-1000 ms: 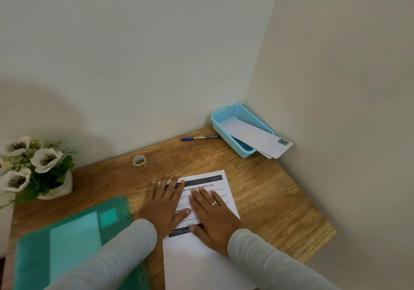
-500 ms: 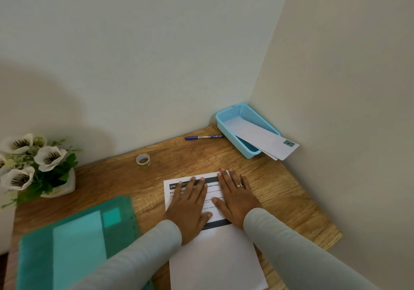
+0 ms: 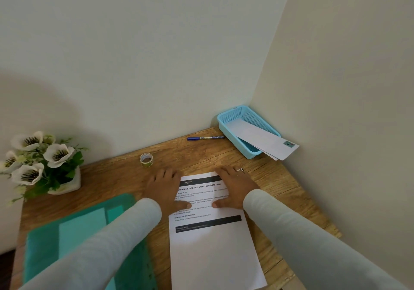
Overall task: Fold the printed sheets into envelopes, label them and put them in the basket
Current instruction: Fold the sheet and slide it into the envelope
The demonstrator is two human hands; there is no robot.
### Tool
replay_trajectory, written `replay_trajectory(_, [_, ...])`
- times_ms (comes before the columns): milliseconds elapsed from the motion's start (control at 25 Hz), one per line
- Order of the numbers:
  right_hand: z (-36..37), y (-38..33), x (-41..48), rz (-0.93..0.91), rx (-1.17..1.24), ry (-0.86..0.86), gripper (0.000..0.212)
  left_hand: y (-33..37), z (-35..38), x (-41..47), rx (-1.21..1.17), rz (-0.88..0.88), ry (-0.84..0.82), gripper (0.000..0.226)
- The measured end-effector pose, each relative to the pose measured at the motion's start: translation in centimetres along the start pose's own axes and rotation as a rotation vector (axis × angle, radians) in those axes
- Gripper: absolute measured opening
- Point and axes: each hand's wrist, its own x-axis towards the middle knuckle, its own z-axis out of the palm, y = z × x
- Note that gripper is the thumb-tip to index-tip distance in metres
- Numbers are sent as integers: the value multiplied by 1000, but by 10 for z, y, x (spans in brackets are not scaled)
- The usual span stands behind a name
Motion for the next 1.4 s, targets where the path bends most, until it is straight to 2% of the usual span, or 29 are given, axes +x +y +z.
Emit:
replay_trajectory(160, [-3, -10, 1, 62, 94, -20, 113, 6, -10, 12, -67, 2, -83, 108])
replay_trajectory(240, [-6, -10, 0, 103, 173, 9, 107, 6, -12, 12, -104, 5, -85, 106])
replay_trajectory(320, [-10, -9, -3, 116, 275, 65, 90, 4, -12, 10, -142, 11, -49, 97])
replay_trajectory(480, [-21, -1, -7, 110, 374, 163, 40, -2, -16, 6, -235, 11, 62, 55])
replay_trajectory(520, [-23, -1, -7, 106, 372, 159, 33, -3, -17, 5, -252, 9, 64, 49])
replay_trajectory(600, [-26, -2, -12, 90, 334, 69, 38, -3, -19, 2, -243, 9, 16, 55])
replay_trajectory(720, [-18, -7, -18, 58, 84, -96, 77, 3, -14, -3, -133, 29, -70, 84])
replay_trajectory(840, [-10, -10, -18, 64, 57, -98, 83, 7, -14, -3, -172, 13, -123, 76])
replay_trajectory(1040, [-5, -9, -25, 113, 189, -98, 74, 12, -20, -4, -175, 21, -140, 50])
replay_trajectory(1120, [-4, -9, -27, 112, 208, -90, 67, 13, -19, -6, -153, 35, -104, 57])
replay_trajectory(1240, [-10, -7, -28, 69, 286, -10, 32, 14, -22, -9, -225, 26, -105, 73])
replay_trajectory(1320, [-18, -6, -29, 47, 349, 89, 12, 14, -28, -9, -313, 3, -39, 56])
replay_trajectory(1400, [-28, -4, -29, 41, 382, 204, 15, 12, -37, -6, -300, -8, 95, 35])
